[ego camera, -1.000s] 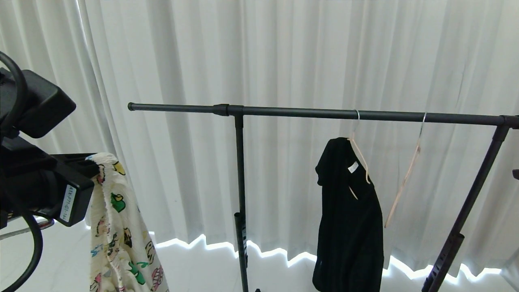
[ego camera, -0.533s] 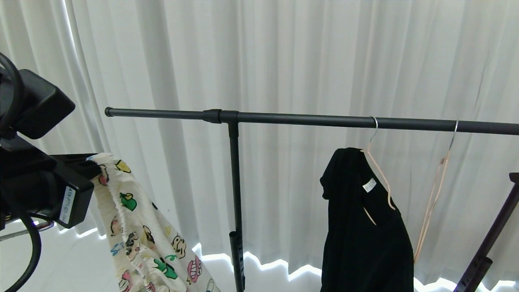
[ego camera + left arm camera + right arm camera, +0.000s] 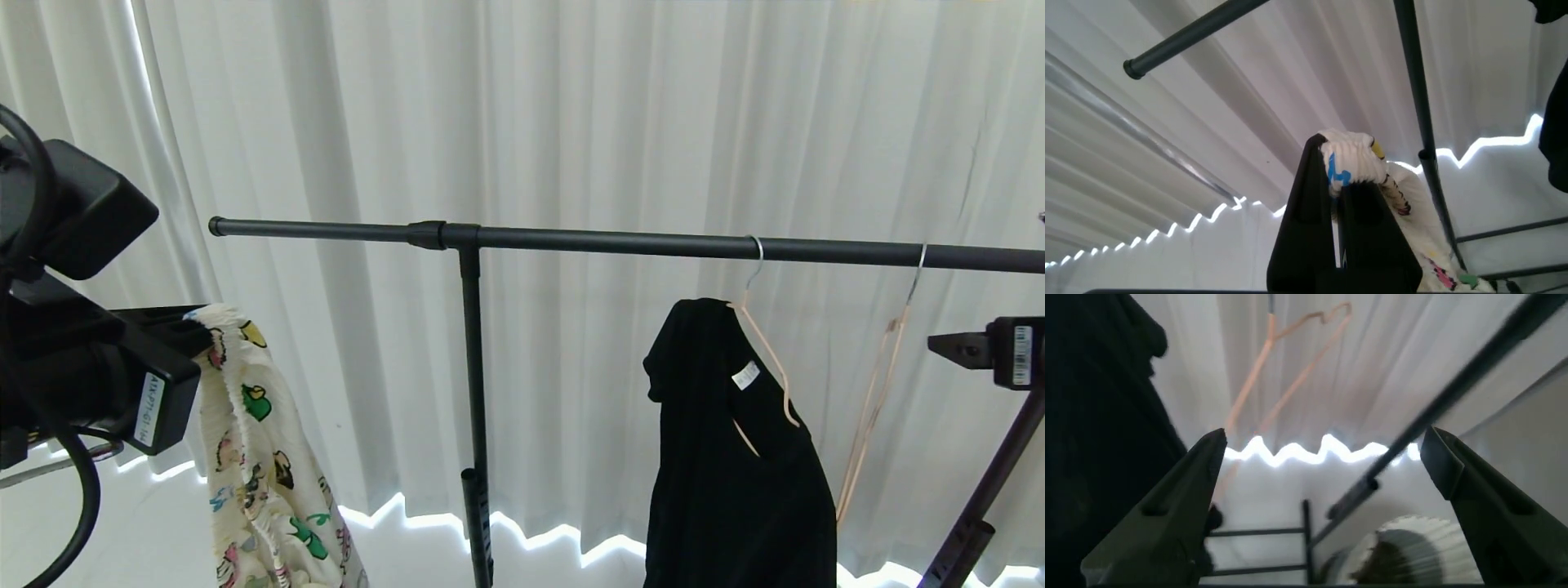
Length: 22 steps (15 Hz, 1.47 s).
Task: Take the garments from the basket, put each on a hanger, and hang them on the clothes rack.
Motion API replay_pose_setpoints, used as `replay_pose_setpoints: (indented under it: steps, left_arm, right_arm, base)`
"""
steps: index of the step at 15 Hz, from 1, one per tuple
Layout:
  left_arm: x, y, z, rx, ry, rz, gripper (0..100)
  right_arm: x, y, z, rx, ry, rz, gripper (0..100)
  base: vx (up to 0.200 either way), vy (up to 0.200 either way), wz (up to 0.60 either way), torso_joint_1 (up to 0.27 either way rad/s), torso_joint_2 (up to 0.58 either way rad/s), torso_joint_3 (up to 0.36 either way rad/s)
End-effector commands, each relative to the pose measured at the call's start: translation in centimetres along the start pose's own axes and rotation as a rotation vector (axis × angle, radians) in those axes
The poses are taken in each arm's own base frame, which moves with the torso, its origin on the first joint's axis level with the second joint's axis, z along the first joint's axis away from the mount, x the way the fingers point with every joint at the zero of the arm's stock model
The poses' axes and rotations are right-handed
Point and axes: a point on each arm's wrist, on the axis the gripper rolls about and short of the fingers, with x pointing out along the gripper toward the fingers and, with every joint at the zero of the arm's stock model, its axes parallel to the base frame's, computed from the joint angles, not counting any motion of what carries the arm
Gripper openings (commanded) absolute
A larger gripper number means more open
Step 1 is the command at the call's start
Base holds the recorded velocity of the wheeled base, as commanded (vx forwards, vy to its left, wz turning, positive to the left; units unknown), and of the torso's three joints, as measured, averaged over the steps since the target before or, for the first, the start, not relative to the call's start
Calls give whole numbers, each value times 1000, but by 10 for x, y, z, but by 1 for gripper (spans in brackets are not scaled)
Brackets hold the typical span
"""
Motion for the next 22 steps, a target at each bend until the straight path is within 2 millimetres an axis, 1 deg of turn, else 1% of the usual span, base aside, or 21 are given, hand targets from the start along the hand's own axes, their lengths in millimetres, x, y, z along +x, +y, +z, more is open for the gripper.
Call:
replay_pose_setpoints:
  steps: [1, 5, 6, 7, 9, 11, 16, 17, 22]
  left_arm:
    - [2, -2, -6, 0, 6, 3, 0]
    - [6, -3, -4, -9, -18, 14, 0]
    - [6, -3, -4, -9, -18, 14, 0]
    - [6, -3, -4, -12, -22, 17, 0]
    - [6, -1, -4, -16, -19, 28, 0]
    - [6, -1, -5, -17, -17, 30, 0]
    - [7, -1, -5, -18, -15, 29, 0]
    - [7, -1, -5, -18, -15, 29, 0]
    - [6, -1, -5, -18, -19, 29, 0]
  right_arm:
    - [33, 25, -5, 5, 88, 24, 100]
    - [63, 39, -13, 24, 153, 10, 100]
    - [64, 39, -13, 25, 153, 10, 100]
    - [72, 42, -18, 36, 180, 2, 100]
    - [76, 41, -24, 32, 204, -10, 100]
    - [81, 39, -26, 46, 219, -28, 100]
    - [83, 29, -26, 61, 222, -78, 100]
    - [80, 27, -25, 64, 215, -84, 100]
    - [65, 13, -38, 68, 236, -109, 100]
  base:
    - [0, 0, 0, 0, 0, 0]
    - [0, 0, 0, 0, 0, 0]
    - [0, 0, 0, 0, 0, 0]
    - [0, 0, 0, 0, 0, 0]
    - [0, 0, 0, 0, 0, 0]
    - [0, 0, 0, 0, 0, 0]
    - [0, 0, 0, 0, 0, 0]
    - [0, 0, 0, 0, 0, 0]
    - [0, 0, 0, 0, 0, 0]
